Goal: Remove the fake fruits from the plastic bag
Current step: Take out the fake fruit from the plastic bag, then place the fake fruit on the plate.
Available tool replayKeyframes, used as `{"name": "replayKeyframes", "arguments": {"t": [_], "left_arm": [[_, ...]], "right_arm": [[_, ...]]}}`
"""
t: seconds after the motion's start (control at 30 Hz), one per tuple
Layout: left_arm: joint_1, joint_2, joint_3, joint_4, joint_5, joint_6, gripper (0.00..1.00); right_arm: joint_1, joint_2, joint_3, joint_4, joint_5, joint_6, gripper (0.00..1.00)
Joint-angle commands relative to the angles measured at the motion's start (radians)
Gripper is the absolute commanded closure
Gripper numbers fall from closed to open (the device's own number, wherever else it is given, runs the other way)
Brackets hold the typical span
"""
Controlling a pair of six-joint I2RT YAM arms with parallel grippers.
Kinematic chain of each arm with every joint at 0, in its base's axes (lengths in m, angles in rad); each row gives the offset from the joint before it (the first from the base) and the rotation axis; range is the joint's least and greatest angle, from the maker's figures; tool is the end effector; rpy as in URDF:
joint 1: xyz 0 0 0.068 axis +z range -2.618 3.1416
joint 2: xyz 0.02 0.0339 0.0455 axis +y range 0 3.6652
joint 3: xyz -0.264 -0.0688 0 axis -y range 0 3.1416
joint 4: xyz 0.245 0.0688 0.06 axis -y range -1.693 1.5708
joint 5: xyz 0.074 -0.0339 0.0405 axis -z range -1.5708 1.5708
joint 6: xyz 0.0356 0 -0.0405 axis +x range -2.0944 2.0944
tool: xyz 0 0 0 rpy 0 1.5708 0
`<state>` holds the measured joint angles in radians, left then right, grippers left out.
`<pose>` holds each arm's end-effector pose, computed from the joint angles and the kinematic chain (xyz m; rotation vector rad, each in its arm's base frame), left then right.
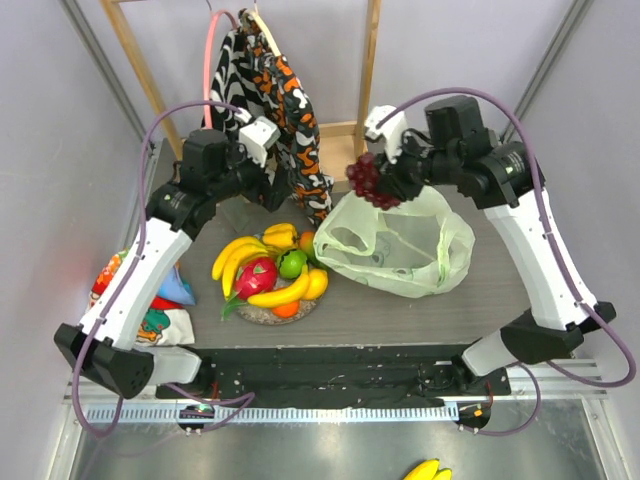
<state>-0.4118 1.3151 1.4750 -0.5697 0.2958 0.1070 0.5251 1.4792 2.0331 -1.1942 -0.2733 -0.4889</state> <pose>0.2567 -0.1234 0.4241 0.6967 1.8689 -0.4900 0.2197 0.1384 0.4916 -1.1993 1.8469 0.3220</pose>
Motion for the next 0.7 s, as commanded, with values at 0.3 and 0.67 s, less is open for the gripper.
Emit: {"name": "replayKeyframes", "arguments": {"t": [0.3, 0.67], "left_arm": [[0.234, -0.292, -0.070, 0.030, -0.184, -0.070, 0.05], [0.401, -0.536, -0.182, -0.064, -0.127, -0.058, 0.04]], "right_arm": [[0.363, 0.357, 0.240, -0.007, -0.110, 0.127, 0.74], [0.389, 0.668, 0.400, 0.076, 0.014, 0.262, 0.75]]}}
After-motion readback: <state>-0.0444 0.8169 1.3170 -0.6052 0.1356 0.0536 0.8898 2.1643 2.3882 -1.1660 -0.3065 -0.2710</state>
